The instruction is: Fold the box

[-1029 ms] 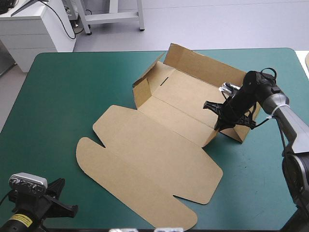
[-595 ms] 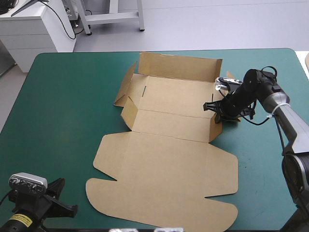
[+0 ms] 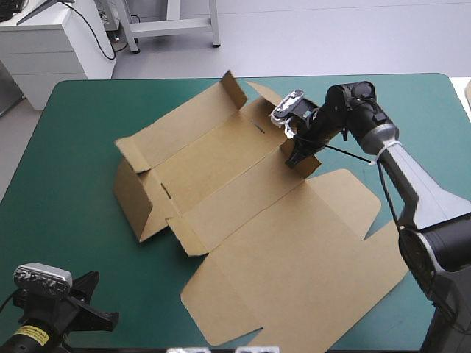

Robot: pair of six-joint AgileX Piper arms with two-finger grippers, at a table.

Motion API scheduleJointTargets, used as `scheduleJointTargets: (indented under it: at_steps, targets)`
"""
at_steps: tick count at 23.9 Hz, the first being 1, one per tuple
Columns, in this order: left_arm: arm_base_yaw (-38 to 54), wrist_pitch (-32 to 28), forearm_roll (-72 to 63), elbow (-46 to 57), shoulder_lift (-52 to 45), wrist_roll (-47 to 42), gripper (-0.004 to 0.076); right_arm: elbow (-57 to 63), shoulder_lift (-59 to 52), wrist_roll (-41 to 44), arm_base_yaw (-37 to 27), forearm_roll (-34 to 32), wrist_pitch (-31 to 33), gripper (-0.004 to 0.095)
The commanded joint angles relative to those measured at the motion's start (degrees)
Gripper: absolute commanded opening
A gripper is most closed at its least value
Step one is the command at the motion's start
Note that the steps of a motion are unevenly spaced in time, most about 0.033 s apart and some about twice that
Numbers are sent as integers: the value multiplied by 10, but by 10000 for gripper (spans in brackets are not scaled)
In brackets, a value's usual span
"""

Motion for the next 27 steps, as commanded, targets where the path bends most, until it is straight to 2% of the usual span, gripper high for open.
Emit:
scheduleJointTargets:
  at_steps: [1,7,10,17,25,27]
  targets:
    - [-2,-40,-11,-14,6,-3,-8,-49,-17,-90,36,-2,-18,-15]
    - [-2,-40,-12,-14,6,-3,-8,-54,-17,-227,113,1,-85,-15]
    - [-2,-40,-12,-14,6,-3,-8,-54,-17,-231,133,15,-100,-16]
    - [-2,-40,-12,-14,6,-3,-8,-54,-17,-261,158,60,-69,-16]
    - [-2,-40,-12,-14,6,-4,-8,-53,-17,-266,174,71,-57,-11]
    - [-2,-40,-12,-14,6,-4,-8,-53,-17,-266,177,55,-57,34]
